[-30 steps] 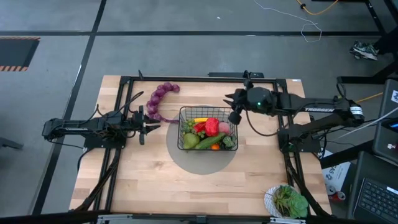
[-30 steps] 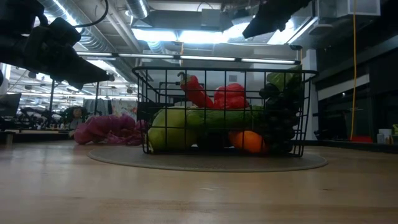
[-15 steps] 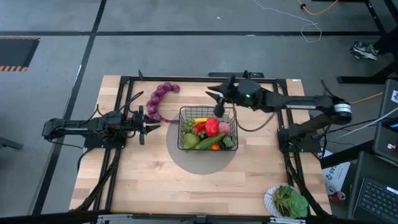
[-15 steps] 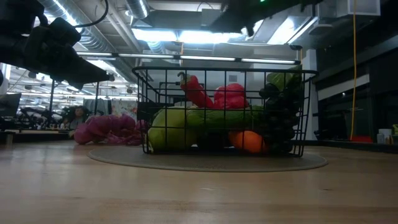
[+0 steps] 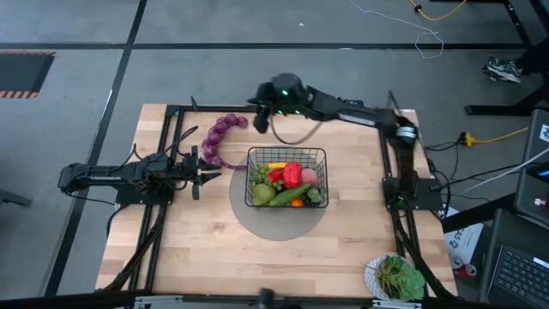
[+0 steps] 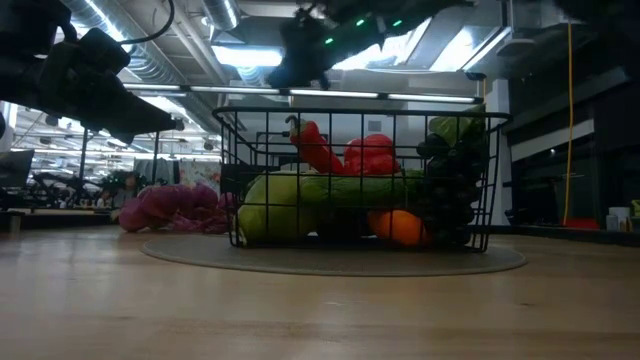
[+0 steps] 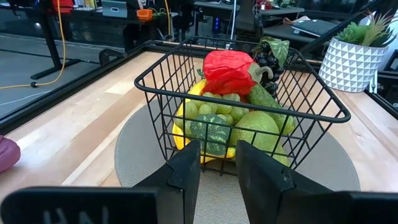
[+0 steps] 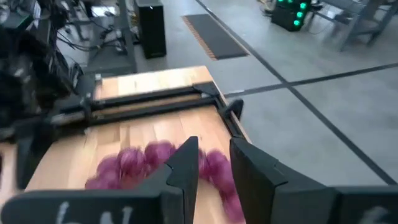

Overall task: Build produce basket
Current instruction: Put the purple garlic into the wire basket

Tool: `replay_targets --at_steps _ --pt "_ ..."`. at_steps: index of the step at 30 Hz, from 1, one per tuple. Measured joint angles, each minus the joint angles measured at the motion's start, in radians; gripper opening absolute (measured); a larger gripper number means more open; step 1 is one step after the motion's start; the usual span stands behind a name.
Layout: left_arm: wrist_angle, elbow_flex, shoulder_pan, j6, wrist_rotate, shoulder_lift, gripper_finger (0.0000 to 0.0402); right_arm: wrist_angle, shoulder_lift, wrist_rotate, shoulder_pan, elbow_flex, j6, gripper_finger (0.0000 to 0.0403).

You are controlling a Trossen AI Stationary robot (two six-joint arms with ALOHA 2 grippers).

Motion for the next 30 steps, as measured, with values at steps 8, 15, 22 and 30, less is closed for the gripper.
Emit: replay_targets --at_steps 8,15,22,30 --pt "0.000 0.000 0.000 0.000 0.000 0.000 0.0096 -0.070 0.350 -0.106 -0.052 0.431 0.028 0.0094" --pt "0.000 0.000 0.000 0.000 0.000 0.000 0.0096 -0.062 0.543 -0.131 -0.092 0.522 0.020 0.0094" --pt "0.000 0.000 0.000 0.000 -0.005 0.000 0.0096 -0.046 0.553 -0.217 -0.111 0.555 0.026 0.0123" --pt "0.000 0.000 0.000 0.000 -0.007 0.000 0.0096 -0.047 0.555 -0.198 -0.117 0.555 0.129 0.0221"
